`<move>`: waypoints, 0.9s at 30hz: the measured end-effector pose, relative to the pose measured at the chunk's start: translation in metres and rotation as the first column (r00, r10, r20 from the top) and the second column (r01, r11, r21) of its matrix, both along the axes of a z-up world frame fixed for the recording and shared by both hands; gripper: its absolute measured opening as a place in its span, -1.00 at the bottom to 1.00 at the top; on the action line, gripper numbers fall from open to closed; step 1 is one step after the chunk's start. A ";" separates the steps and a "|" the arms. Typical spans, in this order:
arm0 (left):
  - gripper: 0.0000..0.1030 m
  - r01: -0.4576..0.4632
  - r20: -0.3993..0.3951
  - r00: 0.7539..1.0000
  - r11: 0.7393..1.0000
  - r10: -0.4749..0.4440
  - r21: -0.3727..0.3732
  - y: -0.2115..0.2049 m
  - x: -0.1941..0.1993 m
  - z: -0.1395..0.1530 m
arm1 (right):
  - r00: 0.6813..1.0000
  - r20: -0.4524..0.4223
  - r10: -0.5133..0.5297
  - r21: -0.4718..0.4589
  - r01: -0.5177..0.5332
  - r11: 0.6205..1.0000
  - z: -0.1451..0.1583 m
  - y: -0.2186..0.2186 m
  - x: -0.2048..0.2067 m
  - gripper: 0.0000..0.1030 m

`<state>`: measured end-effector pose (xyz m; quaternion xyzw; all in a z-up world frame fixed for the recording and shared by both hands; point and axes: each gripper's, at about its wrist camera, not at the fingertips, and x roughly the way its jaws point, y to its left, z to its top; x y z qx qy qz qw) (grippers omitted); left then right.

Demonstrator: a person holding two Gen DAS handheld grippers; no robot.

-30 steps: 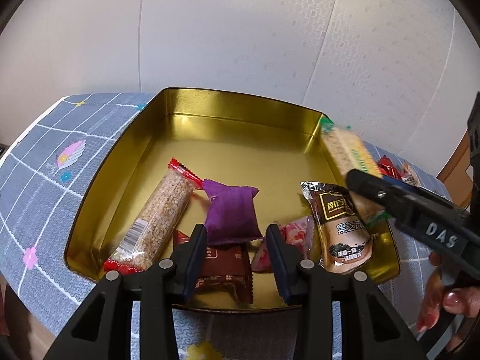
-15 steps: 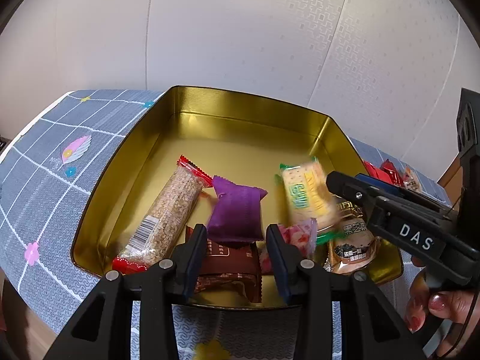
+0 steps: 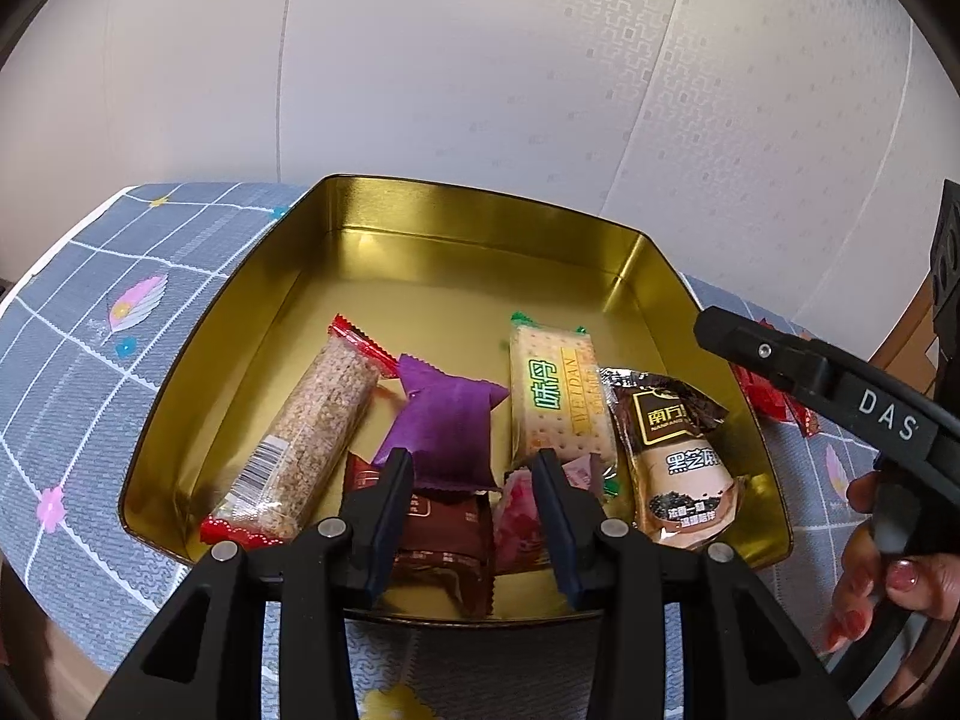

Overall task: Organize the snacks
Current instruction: 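Carry the WEIDAN cracker into the tray and open the right tool, then grasp the red gold-print candy with the right tool while the left tool grasps the red bar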

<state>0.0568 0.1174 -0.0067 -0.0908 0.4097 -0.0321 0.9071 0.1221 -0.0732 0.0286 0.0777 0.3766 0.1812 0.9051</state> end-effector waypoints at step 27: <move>-0.05 0.162 0.046 0.986 0.985 -0.159 -0.060 -0.060 -0.002 0.009 | 0.977 -0.040 -0.210 -0.083 0.207 0.975 -0.010 -0.114 -0.007 0.16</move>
